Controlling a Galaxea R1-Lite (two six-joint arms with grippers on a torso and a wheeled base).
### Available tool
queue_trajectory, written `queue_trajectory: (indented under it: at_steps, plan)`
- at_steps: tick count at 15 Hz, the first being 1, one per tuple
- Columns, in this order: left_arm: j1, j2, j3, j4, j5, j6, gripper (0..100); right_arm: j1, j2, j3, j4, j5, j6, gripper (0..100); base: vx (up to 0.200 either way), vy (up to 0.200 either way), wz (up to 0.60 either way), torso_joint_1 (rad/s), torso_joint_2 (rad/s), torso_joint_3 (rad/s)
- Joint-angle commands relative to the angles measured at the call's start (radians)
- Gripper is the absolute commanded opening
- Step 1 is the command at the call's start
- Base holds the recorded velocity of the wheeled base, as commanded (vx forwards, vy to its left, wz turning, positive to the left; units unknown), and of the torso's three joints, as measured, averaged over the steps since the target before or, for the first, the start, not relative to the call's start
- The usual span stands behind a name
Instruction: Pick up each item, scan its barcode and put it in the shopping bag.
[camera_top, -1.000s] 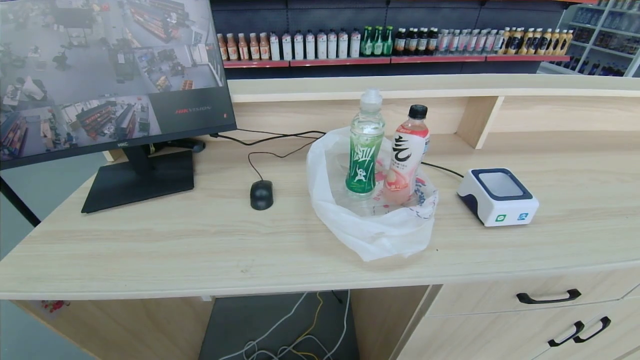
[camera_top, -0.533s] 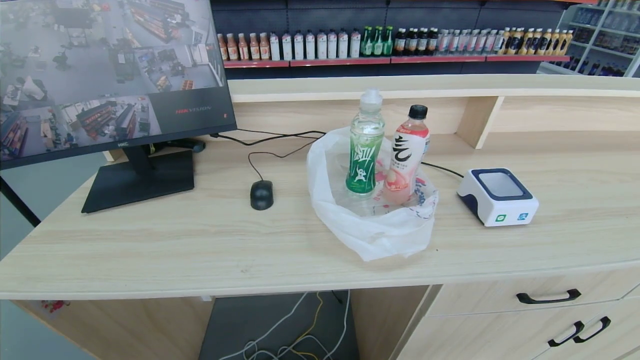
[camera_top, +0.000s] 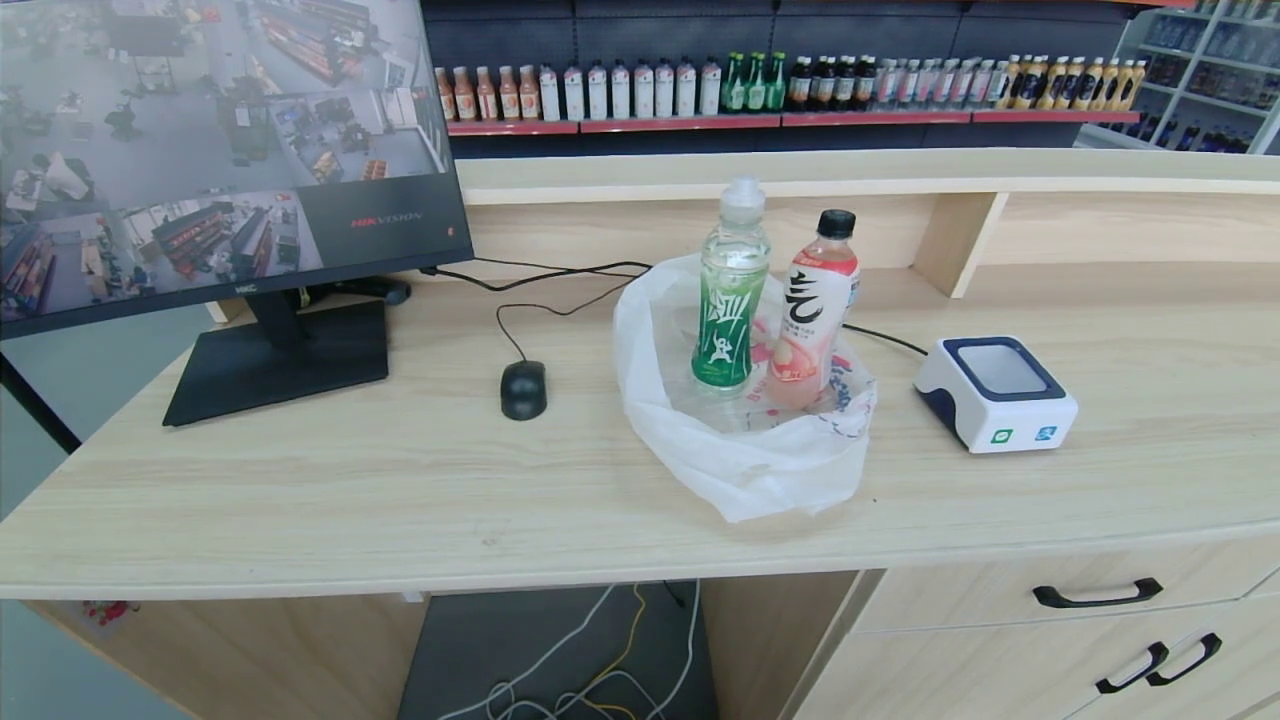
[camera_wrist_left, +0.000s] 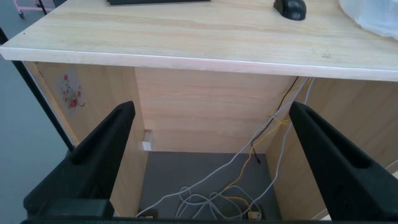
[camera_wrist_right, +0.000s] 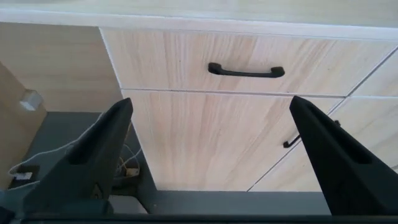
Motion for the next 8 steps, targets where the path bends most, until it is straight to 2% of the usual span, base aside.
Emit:
queue_trajectory:
  at_steps: [1, 7, 8]
  plan:
    - [0.000, 0.000, 0.000, 0.000, 0.001, 0.000, 100, -0.060, -0.113, 0.011, -0.029, 0.002, 0.013, 100, 0.000, 0.000, 0.00, 0.000, 0.00, 0.000]
    - [0.000, 0.000, 0.000, 0.000, 0.001, -0.002, 100, -0.060, -0.113, 0.012, -0.032, 0.011, 0.028, 100, 0.000, 0.000, 0.00, 0.000, 0.00, 0.000]
    - [0.000, 0.000, 0.000, 0.000, 0.001, -0.002, 100, -0.060, -0.113, 0.012, -0.032, 0.008, 0.031, 100, -0.200, 0.000, 0.00, -0.002, 0.00, 0.002]
